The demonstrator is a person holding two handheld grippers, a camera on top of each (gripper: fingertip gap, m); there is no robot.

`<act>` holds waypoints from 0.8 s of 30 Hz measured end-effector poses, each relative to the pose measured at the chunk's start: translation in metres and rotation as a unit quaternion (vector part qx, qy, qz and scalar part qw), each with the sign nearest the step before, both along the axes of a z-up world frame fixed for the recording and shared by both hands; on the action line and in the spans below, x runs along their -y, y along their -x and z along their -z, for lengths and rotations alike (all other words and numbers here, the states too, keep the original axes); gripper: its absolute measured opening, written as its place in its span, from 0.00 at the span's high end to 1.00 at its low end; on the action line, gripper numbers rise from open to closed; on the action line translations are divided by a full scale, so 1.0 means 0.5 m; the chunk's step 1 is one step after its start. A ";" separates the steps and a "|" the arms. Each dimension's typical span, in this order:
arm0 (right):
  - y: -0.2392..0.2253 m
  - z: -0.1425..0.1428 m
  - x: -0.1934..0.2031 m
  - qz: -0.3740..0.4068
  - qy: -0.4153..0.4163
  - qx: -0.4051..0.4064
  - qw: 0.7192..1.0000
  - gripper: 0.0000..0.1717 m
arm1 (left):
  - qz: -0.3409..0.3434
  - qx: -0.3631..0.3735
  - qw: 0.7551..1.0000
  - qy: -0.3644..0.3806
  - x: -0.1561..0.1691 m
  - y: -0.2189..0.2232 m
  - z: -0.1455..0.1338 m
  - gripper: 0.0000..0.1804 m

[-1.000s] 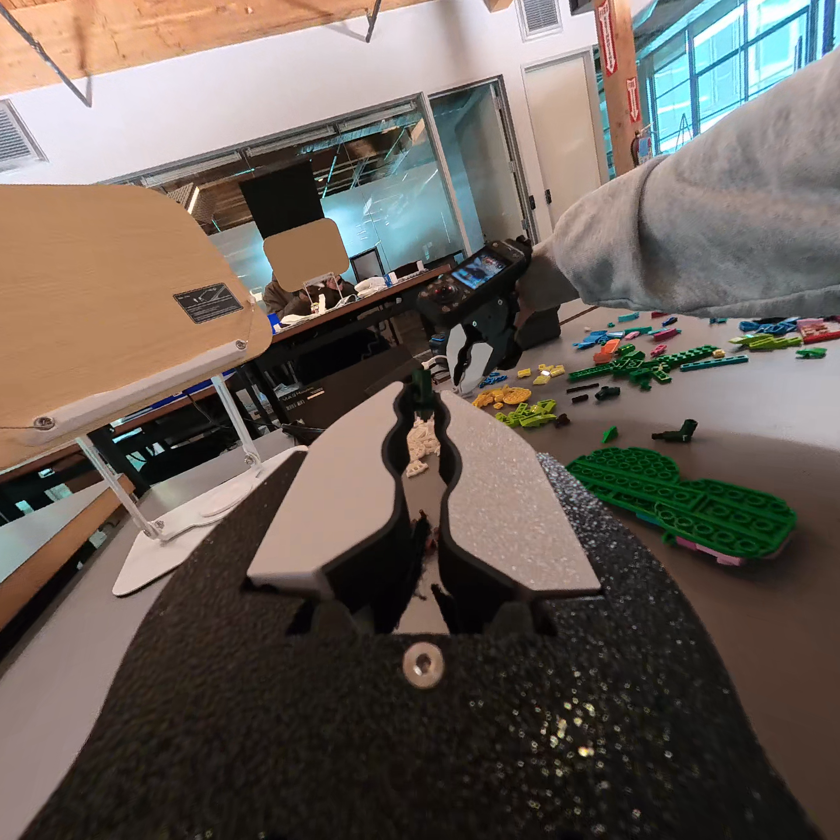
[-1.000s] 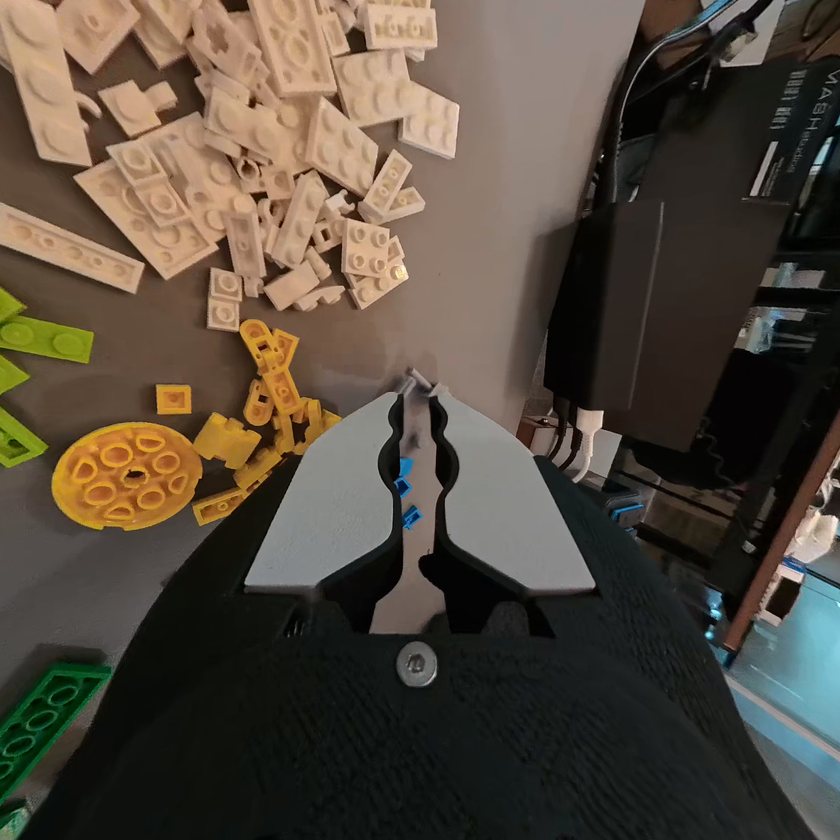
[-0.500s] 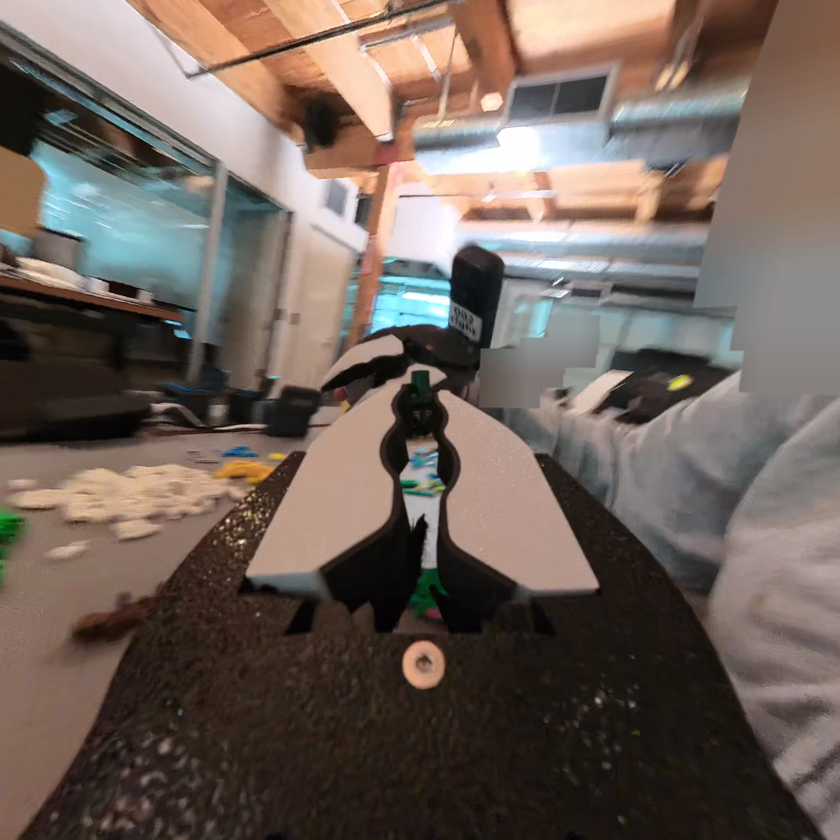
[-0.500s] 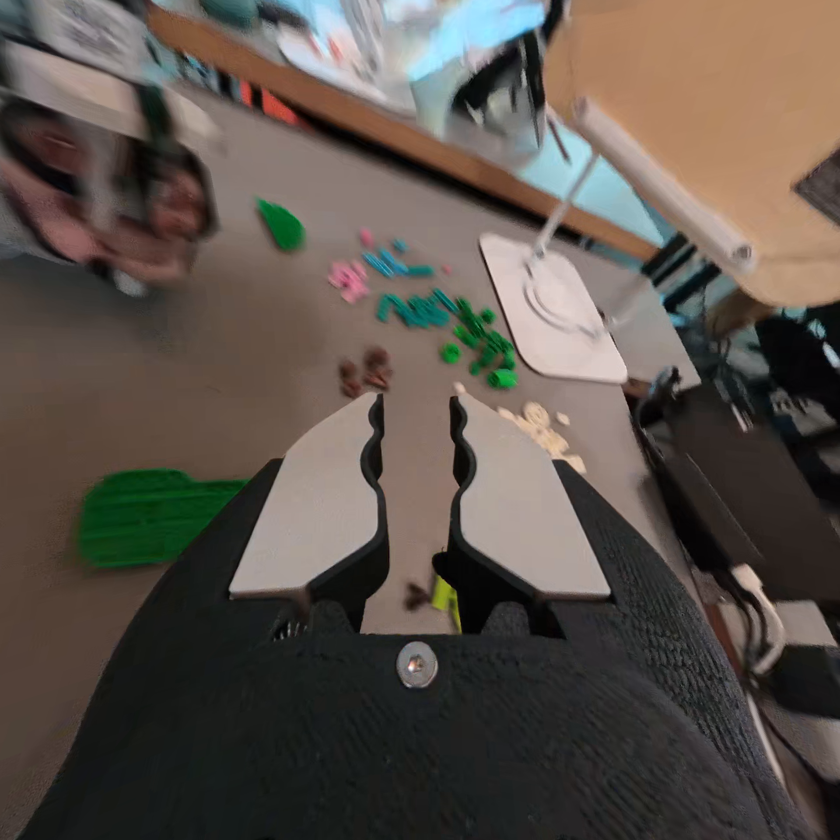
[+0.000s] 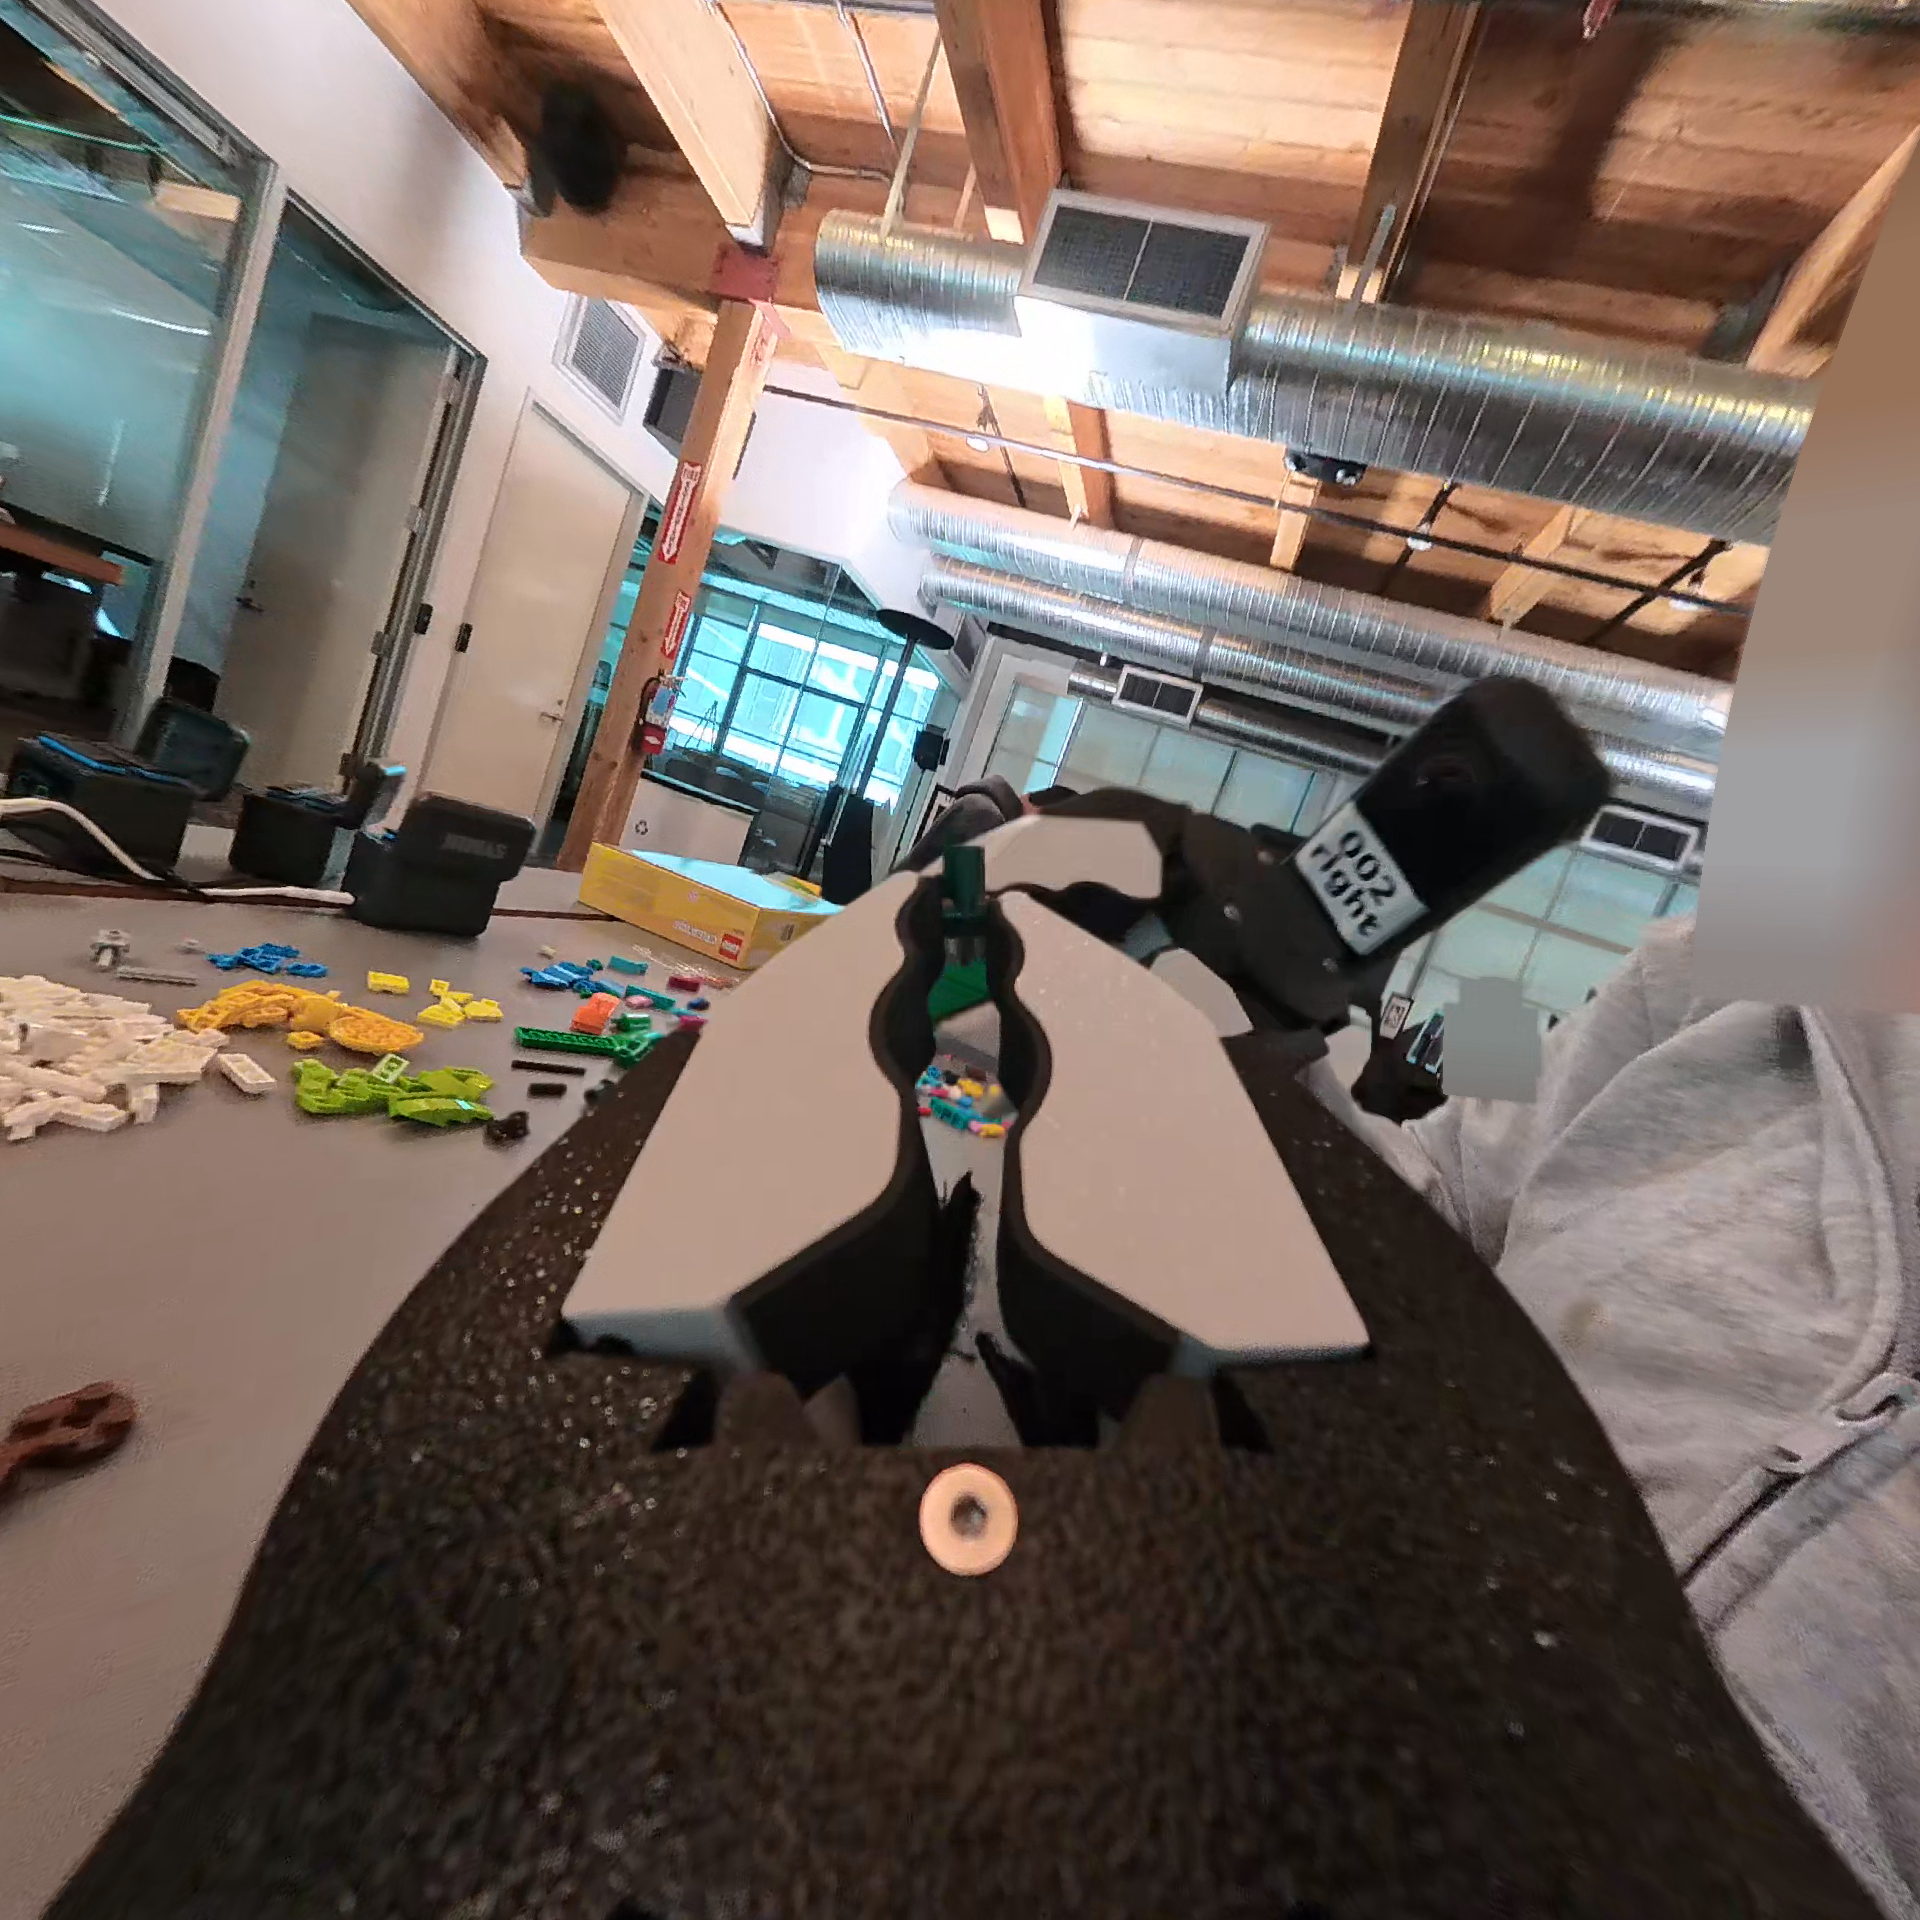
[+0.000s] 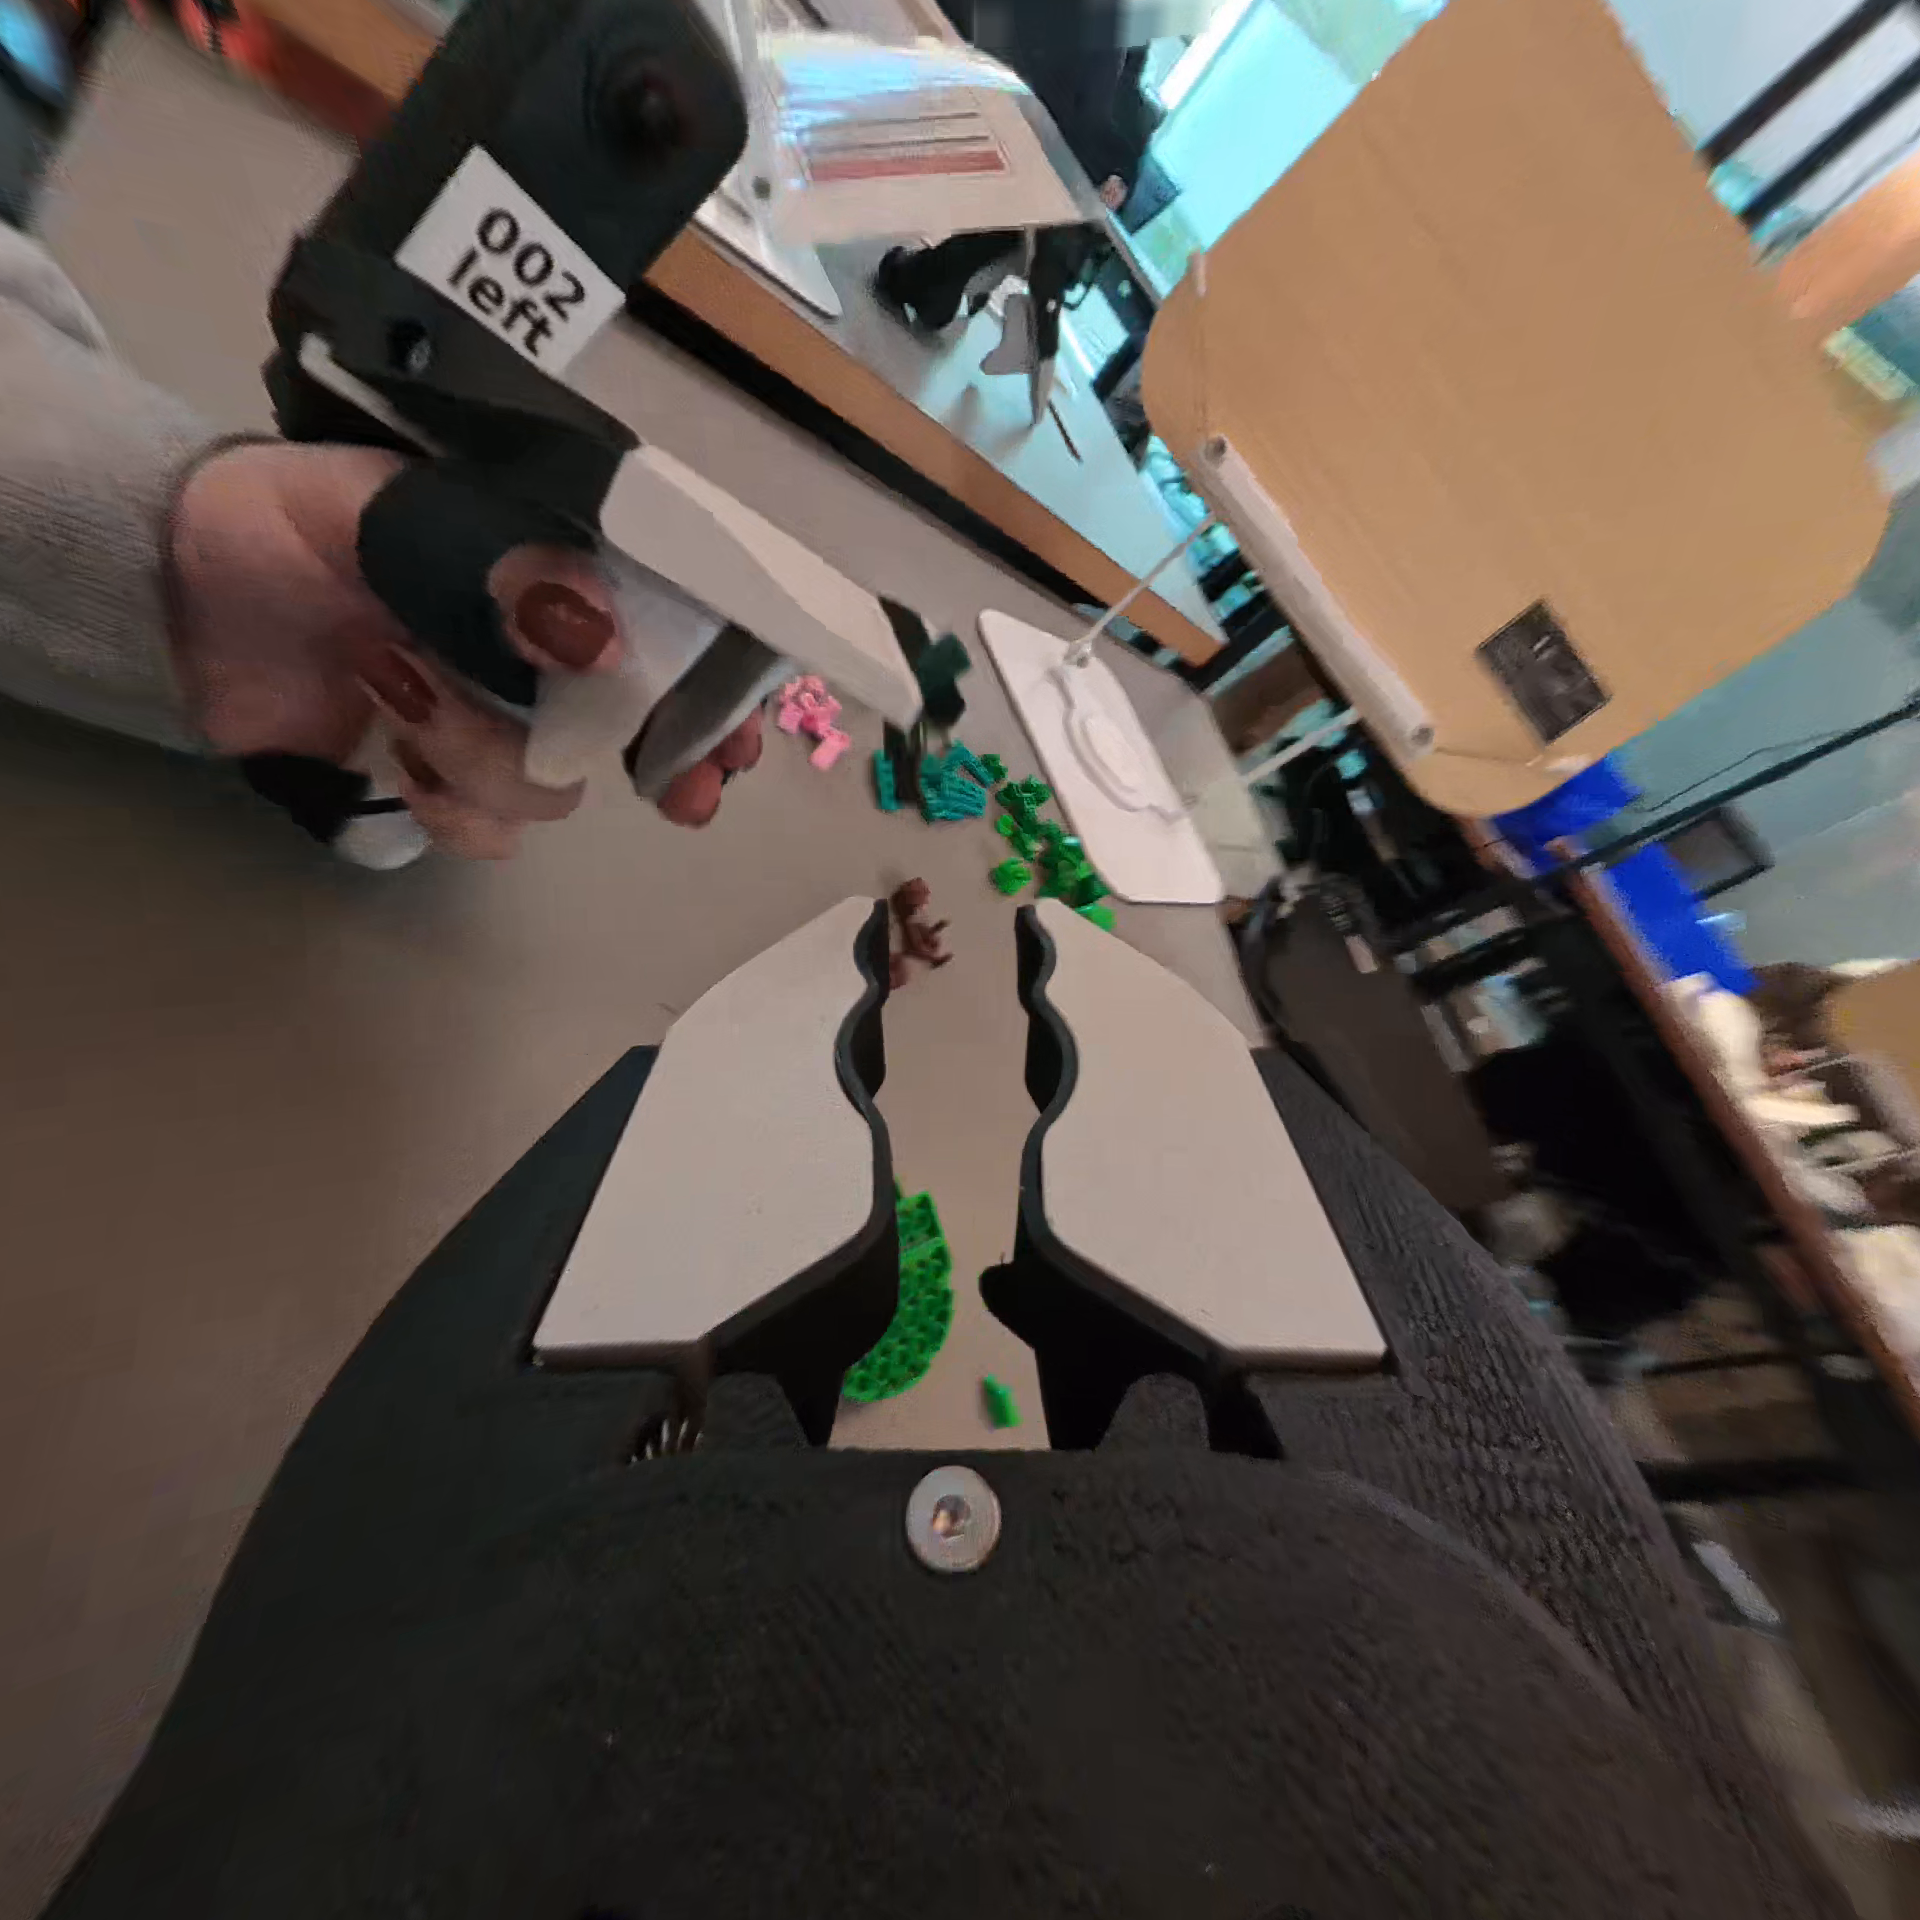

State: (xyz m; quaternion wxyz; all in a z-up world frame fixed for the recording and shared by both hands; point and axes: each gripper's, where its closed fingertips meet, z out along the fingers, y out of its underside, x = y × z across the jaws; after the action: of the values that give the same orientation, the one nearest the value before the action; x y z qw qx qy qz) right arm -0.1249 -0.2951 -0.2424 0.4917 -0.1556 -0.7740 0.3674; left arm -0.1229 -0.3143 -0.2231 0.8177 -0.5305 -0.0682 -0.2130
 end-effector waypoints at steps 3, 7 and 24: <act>0.001 -0.002 0.020 0.001 -0.062 -0.033 0.998 0.94 | -0.003 -0.016 1.000 0.014 -0.014 -0.017 0.005 0.96; 0.002 0.006 0.022 0.008 -0.090 -0.033 0.995 0.97 | -0.012 -0.022 0.999 0.023 -0.022 -0.020 0.012 0.96; -0.027 0.002 0.001 -0.023 -0.226 -0.130 0.965 0.99 | -0.044 -0.098 0.988 0.108 -0.027 -0.054 0.030 0.96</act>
State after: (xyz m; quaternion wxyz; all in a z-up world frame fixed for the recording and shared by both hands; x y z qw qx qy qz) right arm -0.1115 -0.2956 -0.2434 0.6022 0.0265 -0.7696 0.2107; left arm -0.0961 -0.3006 -0.2382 0.7671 -0.6303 -0.0332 -0.1149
